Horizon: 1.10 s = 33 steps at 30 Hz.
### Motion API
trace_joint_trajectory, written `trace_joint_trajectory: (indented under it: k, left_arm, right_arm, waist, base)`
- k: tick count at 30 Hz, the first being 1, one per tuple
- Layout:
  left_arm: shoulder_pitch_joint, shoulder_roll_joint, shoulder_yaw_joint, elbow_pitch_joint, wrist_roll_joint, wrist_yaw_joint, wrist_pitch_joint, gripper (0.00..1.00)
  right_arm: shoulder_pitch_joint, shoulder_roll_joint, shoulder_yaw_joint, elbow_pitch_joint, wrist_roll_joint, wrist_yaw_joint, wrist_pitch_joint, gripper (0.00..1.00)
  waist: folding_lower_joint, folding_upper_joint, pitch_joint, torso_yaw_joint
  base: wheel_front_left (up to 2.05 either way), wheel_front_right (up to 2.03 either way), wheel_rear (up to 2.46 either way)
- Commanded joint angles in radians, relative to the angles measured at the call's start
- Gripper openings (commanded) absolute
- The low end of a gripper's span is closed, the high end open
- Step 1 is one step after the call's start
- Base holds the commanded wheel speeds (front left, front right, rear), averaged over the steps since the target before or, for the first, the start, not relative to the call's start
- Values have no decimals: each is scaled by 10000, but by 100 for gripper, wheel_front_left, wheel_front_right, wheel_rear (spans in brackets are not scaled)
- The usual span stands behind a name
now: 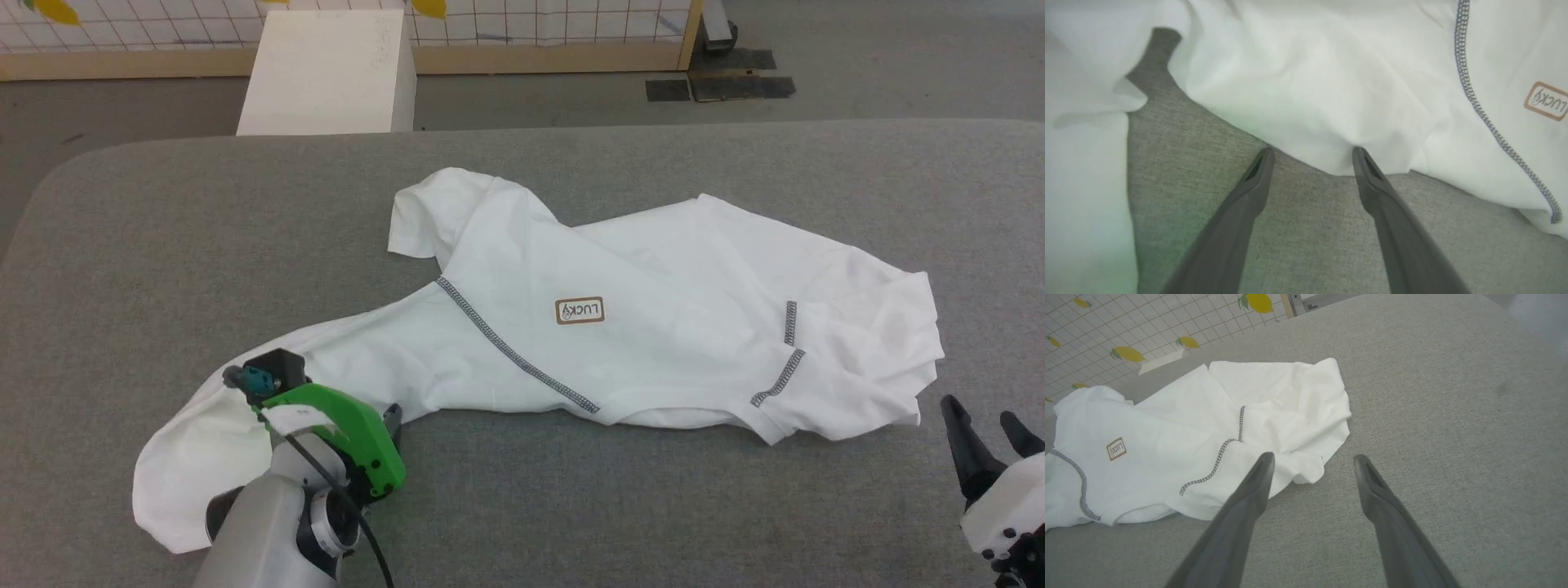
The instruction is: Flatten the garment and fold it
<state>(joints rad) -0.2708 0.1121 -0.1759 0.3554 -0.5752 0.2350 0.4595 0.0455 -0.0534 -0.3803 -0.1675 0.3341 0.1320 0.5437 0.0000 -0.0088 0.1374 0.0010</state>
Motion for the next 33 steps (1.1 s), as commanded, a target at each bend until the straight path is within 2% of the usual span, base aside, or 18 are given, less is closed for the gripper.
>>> trace_joint_trajectory:
  k: [1,4,5,7,13,18,24,26,29,33]
  left_arm:
    - [-99,77,-4,191,-141,15,180,100]
    - [-195,31,-45,427,-343,-151,402,100]
    - [-212,-13,-71,479,-439,-242,455,69]
    - [-252,-88,-48,493,-588,-449,254,0]
    - [-235,-182,326,209,-1158,-877,-276,0]
    - [28,280,693,-1271,-1346,-979,-258,0]
    - [908,1080,911,-4146,-1255,-441,750,0]
    - [1585,1390,971,-5123,-1139,67,1408,0]
    - [2185,1455,990,-5142,-1102,460,1780,0]
    - [2597,1257,977,-4221,-1101,762,1775,0]
  right_arm:
    - [-147,20,46,40,-50,-13,-118,100]
    - [-183,22,36,108,-85,-13,-180,100]
    - [-191,23,29,122,-85,-13,-202,100]
    - [-198,24,12,159,-102,-13,-250,100]
    - [-168,27,36,360,-170,-13,-342,100]
    - [-17,29,21,555,-203,-13,-406,100]
    - [181,30,18,774,-192,-13,-474,100]
    - [149,30,114,846,-195,-13,-527,100]
    - [85,31,205,915,-176,-13,-590,100]
    - [-9,31,341,996,-166,-13,-643,100]
  waist:
    - [0,86,183,-147]
    - [0,86,292,-196]
    - [0,86,339,-202]
    - [0,86,376,-194]
    - [0,86,288,-8]
    - [0,86,-19,343]
    - [0,86,-314,824]
    - [0,86,-328,948]
    - [0,86,-297,997]
    - [0,86,-213,967]
  base:
    - [0,0,0]
    - [0,0,0]
    - [0,0,0]
    - [0,0,0]
    - [0,0,0]
    - [0,0,0]
    - [0,0,0]
    - [0,0,0]
    - [0,0,0]
    - [0,0,0]
